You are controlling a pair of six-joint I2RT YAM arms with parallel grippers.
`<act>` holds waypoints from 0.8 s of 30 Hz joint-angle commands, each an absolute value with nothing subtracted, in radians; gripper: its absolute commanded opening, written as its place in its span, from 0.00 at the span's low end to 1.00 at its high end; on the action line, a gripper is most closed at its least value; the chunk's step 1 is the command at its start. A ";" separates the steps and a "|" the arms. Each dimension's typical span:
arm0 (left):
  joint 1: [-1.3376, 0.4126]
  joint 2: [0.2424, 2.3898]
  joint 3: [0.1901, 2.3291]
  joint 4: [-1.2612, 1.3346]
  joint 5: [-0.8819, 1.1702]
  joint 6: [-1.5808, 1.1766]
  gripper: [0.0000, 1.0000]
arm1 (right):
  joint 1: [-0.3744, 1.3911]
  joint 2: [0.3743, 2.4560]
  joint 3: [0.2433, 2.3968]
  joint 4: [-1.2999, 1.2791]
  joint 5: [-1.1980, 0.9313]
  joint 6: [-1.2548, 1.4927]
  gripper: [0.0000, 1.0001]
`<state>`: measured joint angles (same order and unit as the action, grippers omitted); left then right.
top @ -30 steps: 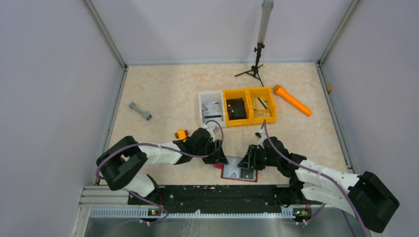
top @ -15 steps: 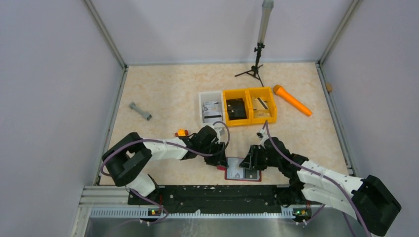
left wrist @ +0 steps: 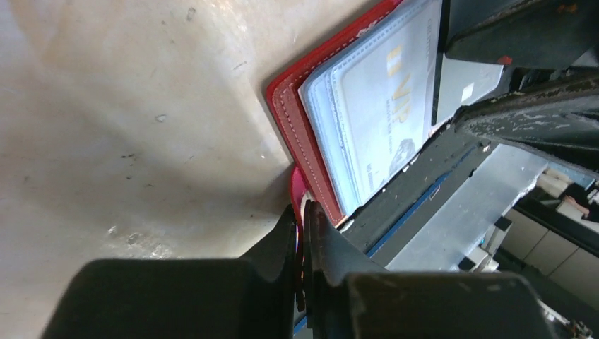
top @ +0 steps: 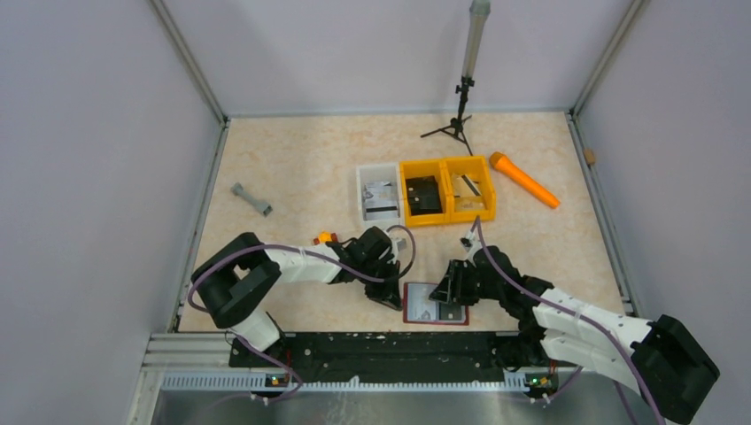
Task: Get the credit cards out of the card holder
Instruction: Remove the credit card from the card holder.
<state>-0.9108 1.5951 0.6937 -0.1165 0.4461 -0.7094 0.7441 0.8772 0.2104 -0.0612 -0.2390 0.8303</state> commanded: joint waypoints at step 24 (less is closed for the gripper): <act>-0.864 1.313 0.347 0.497 0.554 -0.893 0.00 | 0.749 0.858 0.104 0.226 -0.461 1.006 0.52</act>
